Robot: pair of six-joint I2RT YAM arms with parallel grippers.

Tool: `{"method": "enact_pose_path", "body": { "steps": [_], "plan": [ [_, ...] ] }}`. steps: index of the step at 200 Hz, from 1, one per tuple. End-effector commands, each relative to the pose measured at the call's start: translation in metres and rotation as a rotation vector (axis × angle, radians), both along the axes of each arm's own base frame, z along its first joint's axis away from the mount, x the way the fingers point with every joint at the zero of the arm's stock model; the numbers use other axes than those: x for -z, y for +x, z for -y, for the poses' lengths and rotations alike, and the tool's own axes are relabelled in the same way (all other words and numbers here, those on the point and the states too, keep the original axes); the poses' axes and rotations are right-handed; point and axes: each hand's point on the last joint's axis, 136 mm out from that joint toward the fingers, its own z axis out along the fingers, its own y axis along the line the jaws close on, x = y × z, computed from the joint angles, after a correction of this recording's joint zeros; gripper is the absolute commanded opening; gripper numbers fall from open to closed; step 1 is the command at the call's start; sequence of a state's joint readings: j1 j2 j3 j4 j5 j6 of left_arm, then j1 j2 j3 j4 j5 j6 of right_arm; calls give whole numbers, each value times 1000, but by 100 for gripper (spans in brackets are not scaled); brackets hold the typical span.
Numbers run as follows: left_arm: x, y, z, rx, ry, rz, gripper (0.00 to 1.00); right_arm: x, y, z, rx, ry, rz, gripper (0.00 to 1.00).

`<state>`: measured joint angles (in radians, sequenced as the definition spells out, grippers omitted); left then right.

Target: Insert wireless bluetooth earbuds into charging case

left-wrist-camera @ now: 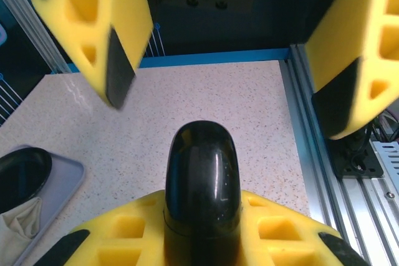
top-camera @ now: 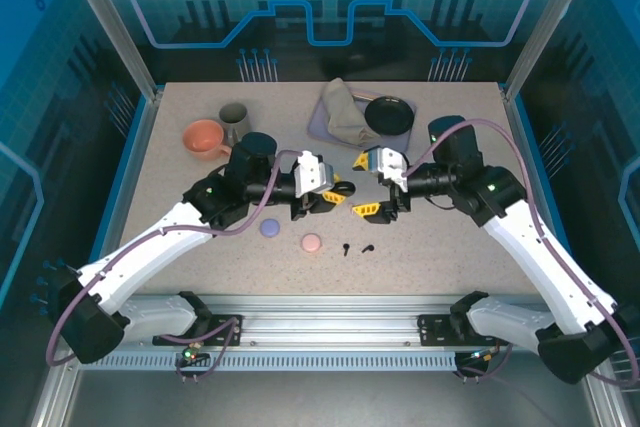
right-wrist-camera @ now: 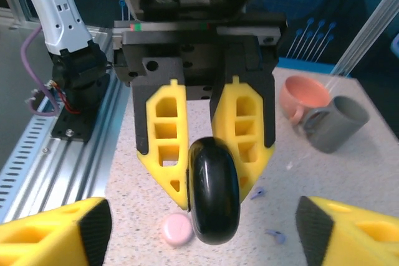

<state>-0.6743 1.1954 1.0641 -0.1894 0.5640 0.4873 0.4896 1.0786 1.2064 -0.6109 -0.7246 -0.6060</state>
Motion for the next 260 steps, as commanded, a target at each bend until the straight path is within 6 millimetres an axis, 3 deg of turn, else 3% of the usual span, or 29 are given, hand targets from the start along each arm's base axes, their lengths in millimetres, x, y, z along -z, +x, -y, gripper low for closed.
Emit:
{"method": "enact_pose_path", "body": {
  "steps": [1,12,153,214,260],
  "plan": [
    [-6,-3,5,4,-13,-43,2,-5,7,3,53,47,24,95],
    [-3,-4,7,5,-18,-53,1,-6,9,3,70,66,32,100],
    [0,-9,5,-2,0,-36,0,-5,27,-3,121,64,78,100],
    [1,-11,6,11,2,-34,0,-9,42,-2,175,40,100,87],
    [5,-10,6,8,13,-37,0,-17,47,0,199,42,86,87]
  ]
}}
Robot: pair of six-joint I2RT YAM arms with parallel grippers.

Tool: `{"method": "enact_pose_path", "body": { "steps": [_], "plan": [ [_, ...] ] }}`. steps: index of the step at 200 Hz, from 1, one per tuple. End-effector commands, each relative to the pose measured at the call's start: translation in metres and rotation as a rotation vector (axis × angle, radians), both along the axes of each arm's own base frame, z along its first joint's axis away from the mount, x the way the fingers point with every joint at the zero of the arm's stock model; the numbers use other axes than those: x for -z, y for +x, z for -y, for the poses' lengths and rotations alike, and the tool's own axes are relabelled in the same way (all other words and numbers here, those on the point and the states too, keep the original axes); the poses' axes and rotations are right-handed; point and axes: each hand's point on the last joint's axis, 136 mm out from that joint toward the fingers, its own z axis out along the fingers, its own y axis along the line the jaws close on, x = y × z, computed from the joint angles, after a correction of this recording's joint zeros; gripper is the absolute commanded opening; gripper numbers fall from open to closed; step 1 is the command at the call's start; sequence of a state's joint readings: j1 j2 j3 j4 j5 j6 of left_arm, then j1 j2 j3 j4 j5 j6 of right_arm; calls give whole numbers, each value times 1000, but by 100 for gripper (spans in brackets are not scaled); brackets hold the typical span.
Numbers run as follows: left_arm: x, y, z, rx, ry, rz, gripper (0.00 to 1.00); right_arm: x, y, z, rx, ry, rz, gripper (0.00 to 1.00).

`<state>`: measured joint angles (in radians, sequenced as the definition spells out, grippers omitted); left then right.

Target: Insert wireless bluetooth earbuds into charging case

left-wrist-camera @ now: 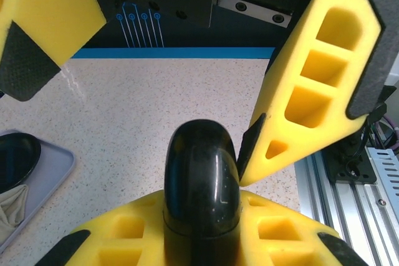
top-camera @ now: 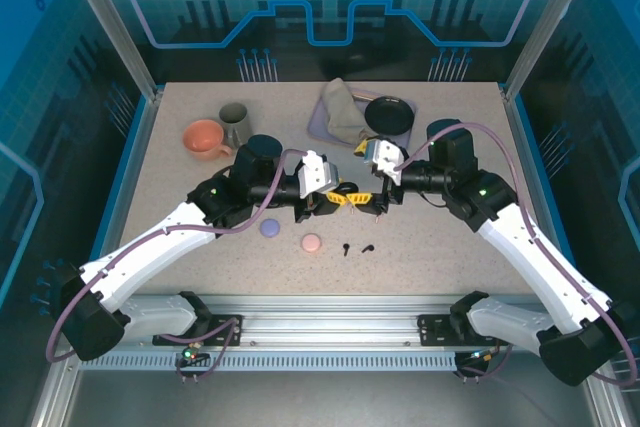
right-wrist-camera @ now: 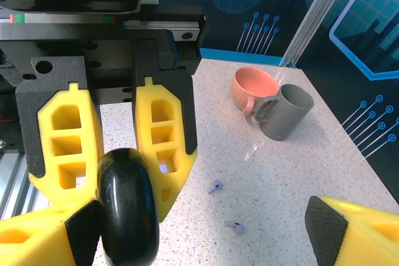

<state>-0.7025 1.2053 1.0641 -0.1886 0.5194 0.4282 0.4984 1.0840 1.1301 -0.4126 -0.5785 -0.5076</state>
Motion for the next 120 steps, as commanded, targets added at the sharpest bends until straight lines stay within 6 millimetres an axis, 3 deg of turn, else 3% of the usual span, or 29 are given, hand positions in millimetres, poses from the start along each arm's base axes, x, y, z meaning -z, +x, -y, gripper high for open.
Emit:
{"method": "enact_pose_path", "body": {
  "steps": [1,55,120],
  "plan": [
    [0,-10,0,39,5,13,0,-23,10,2,45,24,39,87],
    [1,-10,-1,37,3,19,0,-27,17,9,83,20,36,87],
    [3,1,-2,-30,-23,47,0,-31,2,25,103,55,13,91]
  ]
}}
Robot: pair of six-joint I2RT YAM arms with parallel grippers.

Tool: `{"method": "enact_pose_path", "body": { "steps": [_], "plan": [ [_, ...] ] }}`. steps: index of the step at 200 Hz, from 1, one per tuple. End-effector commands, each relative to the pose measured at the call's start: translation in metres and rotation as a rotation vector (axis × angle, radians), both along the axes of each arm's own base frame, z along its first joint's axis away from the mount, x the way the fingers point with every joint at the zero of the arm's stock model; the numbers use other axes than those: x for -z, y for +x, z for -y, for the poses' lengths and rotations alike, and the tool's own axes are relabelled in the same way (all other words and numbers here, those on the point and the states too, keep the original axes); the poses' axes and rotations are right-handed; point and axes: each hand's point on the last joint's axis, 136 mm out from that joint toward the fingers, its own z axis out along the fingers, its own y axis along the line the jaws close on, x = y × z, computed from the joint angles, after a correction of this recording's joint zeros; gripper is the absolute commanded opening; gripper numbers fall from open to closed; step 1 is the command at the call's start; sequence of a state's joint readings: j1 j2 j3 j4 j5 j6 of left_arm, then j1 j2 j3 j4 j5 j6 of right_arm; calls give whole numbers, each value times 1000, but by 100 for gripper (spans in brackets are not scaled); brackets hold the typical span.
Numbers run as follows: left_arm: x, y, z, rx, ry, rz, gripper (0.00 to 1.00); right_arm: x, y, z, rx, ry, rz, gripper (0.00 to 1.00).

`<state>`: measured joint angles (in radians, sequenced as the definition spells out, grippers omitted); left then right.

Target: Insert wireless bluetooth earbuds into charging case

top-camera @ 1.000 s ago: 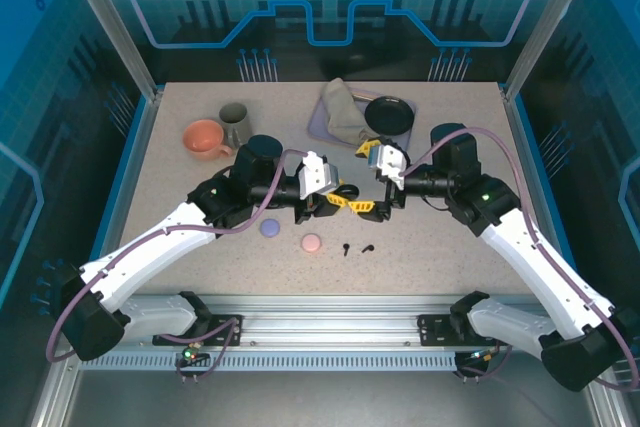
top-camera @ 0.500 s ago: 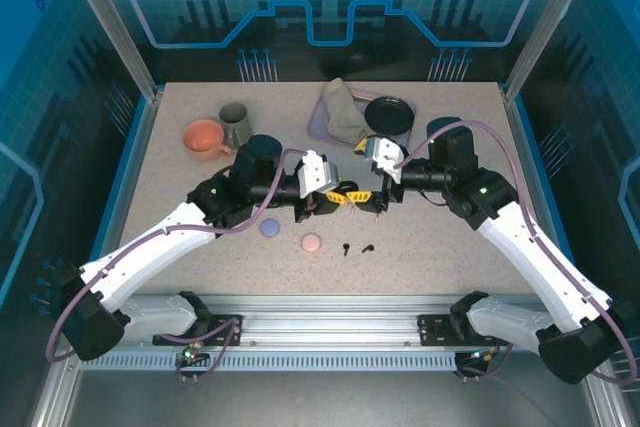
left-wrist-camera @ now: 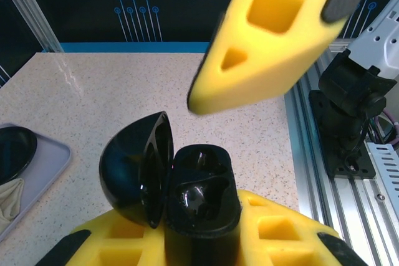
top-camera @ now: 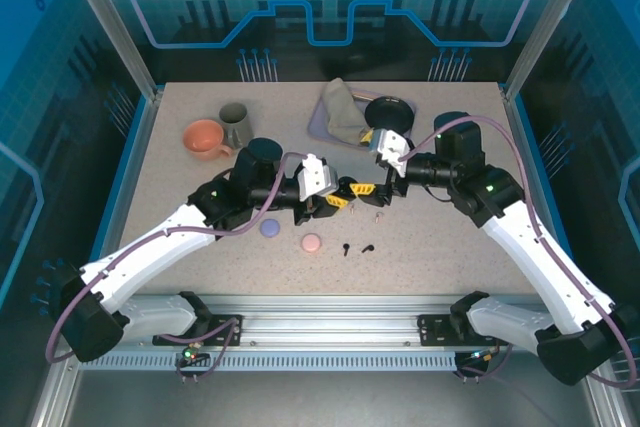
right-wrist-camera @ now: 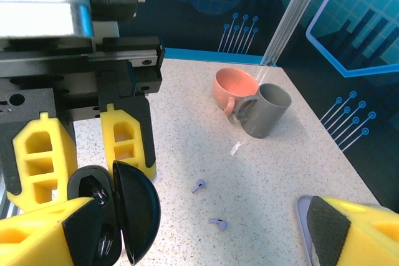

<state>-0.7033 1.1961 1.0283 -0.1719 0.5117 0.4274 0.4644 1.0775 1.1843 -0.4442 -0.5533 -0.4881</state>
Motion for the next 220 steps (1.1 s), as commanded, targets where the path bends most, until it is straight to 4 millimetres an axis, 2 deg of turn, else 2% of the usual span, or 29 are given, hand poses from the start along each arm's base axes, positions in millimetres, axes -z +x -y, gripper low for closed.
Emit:
{"method": "enact_pose_path", "body": {
  "steps": [1,19,44,64,99,114,137,165,187,220],
  "plan": [
    [-7,2,-1,-26,-32,54,0,-13,-7,14,44,44,-2,91],
    [-3,10,-4,-76,-40,71,0,-15,2,29,170,66,-52,100],
    [2,17,-10,-138,-57,84,0,-6,18,58,403,80,-210,100],
    [5,15,-14,-152,-70,76,0,14,26,82,580,85,-366,100],
    [8,6,-22,-161,-90,65,0,59,21,108,803,99,-655,100],
    [7,2,-27,-171,-98,76,0,78,12,106,833,117,-800,97],
    [7,-4,-34,-181,-100,90,0,114,3,101,915,160,-1052,80],
    [7,-13,-41,-173,-92,94,0,157,-10,82,943,124,-1304,64],
    [6,-20,-46,-162,-92,101,0,182,-17,68,968,22,-1400,56],
    [5,-31,-56,-161,-100,131,0,210,-22,41,983,-157,-1427,55]
  ]
}}
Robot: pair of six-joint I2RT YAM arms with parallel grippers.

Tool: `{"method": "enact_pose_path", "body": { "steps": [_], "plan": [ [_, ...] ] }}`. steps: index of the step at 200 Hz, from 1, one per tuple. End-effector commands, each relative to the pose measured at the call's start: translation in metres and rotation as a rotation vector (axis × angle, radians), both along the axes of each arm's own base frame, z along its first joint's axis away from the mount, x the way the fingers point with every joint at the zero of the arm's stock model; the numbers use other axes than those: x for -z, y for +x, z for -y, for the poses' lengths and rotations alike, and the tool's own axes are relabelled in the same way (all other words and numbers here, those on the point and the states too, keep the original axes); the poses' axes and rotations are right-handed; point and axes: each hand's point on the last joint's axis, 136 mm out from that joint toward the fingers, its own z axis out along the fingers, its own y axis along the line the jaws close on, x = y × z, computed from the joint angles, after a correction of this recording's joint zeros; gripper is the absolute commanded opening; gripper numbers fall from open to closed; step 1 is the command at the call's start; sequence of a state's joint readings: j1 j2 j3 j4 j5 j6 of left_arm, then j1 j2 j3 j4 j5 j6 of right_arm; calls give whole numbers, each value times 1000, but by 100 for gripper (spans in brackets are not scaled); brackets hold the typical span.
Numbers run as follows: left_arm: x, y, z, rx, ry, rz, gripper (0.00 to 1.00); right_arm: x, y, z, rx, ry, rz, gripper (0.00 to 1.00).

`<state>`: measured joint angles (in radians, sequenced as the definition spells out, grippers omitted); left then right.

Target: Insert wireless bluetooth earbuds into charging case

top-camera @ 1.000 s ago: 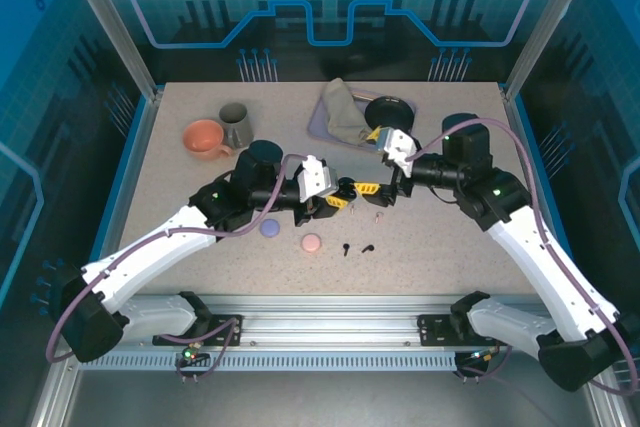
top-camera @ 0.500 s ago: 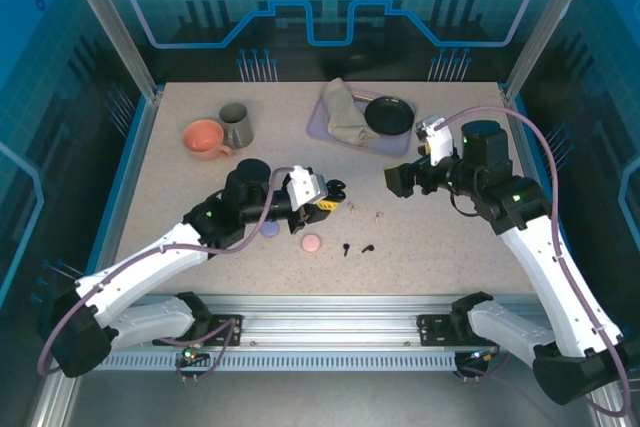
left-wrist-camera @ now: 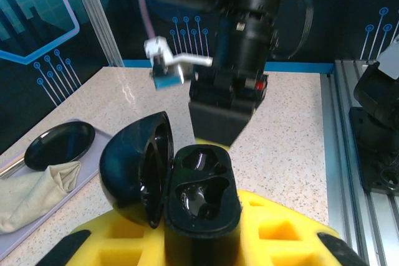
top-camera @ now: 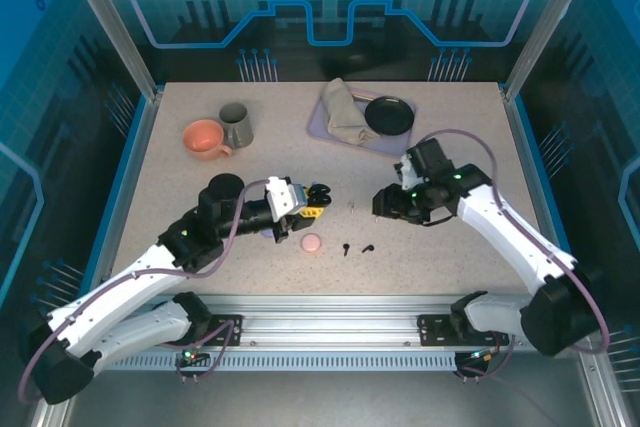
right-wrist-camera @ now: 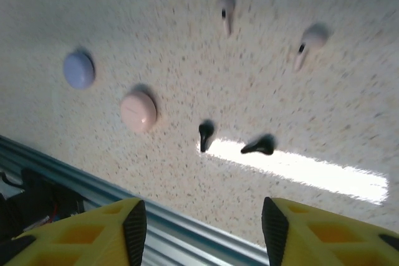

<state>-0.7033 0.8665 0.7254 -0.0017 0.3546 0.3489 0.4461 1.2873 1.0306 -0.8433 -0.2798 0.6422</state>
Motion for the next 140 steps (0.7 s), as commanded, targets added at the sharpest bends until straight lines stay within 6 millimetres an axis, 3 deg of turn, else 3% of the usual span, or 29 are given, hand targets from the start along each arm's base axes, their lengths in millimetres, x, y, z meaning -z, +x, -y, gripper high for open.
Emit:
{"method": "enact_pose_path", "body": {
  "steps": [1,50,92,140],
  "plan": [
    [4,-10,-7,7,14,20,0,12,-10,-18,-12,-55,-99,55],
    [1,-23,-18,13,19,57,0,50,-14,-48,-94,-251,-189,51],
    [-1,-28,-19,28,12,71,0,80,-24,-62,-135,-341,-278,49],
    [-2,-31,-20,39,8,77,0,101,-23,-70,-172,-394,-324,45]
  ]
}}
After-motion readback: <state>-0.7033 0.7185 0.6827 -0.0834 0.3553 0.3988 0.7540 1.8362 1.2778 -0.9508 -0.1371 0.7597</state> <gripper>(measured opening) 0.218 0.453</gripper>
